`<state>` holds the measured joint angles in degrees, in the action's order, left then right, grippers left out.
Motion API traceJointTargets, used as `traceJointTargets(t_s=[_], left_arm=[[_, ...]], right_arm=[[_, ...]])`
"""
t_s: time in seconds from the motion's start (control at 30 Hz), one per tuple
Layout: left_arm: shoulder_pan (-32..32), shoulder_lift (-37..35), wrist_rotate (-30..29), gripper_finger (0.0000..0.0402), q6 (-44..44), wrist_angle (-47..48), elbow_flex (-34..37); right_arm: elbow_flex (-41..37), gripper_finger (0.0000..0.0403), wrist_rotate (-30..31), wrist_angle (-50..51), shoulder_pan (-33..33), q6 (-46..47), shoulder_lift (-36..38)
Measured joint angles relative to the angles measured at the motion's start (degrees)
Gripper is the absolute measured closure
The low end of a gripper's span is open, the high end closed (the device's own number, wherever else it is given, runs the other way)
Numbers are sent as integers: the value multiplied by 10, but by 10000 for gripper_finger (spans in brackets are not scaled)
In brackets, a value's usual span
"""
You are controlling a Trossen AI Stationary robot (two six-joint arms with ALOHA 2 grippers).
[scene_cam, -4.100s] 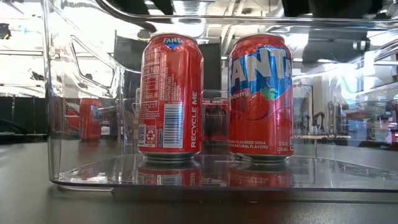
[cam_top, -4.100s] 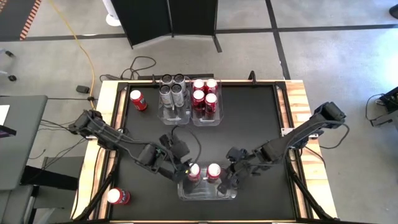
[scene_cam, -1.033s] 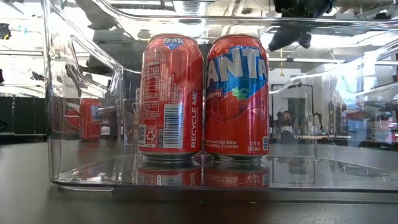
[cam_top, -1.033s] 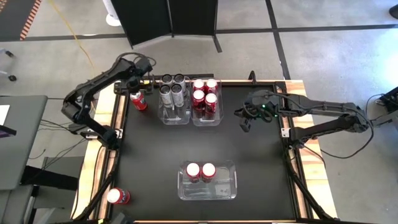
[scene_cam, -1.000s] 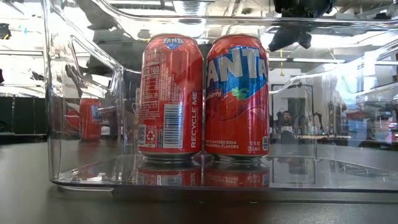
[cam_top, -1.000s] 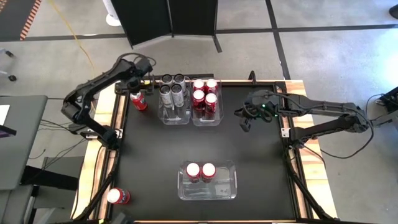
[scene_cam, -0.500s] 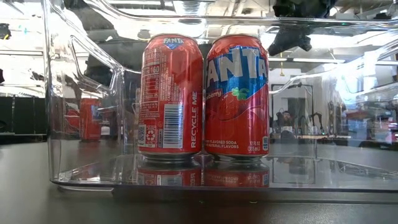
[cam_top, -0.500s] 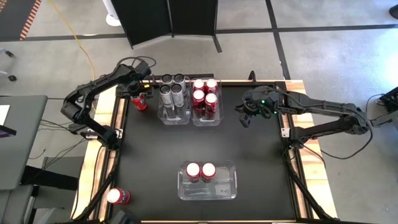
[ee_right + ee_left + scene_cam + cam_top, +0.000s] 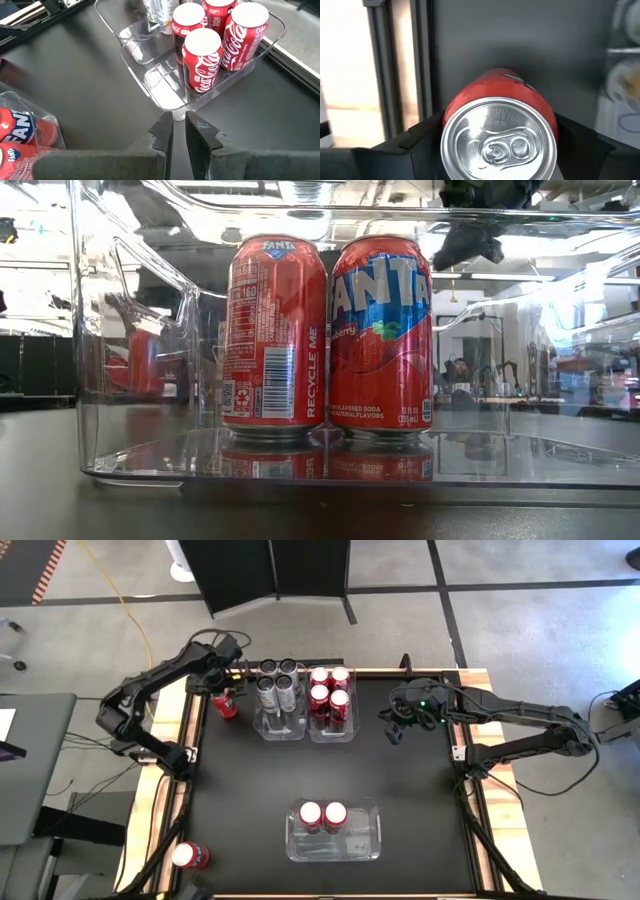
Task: Sort soda cans
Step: Put the top orange soda can into the bottom transparent bin
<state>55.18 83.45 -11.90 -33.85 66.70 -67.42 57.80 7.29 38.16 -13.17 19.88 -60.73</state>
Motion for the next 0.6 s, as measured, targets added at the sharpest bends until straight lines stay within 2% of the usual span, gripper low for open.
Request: traceJointTargets(t_s=[0.13,0.27,0.43,0.6], left_arm=[[-32,-41,-2,103,7,64,-54],[-106,-87,-7,103,-13,133,-114],[-250,-110,-18,103,-75,228,-183],[-431,-106,-14,103,-120,212,-222]], right_arm=[[0,336,-6,6,1,2,0],[0,337,-16,3,1,2,0],[0,337,-16,-3,0,2,-5],[-1,337,-16,-4,-2,1,-15]])
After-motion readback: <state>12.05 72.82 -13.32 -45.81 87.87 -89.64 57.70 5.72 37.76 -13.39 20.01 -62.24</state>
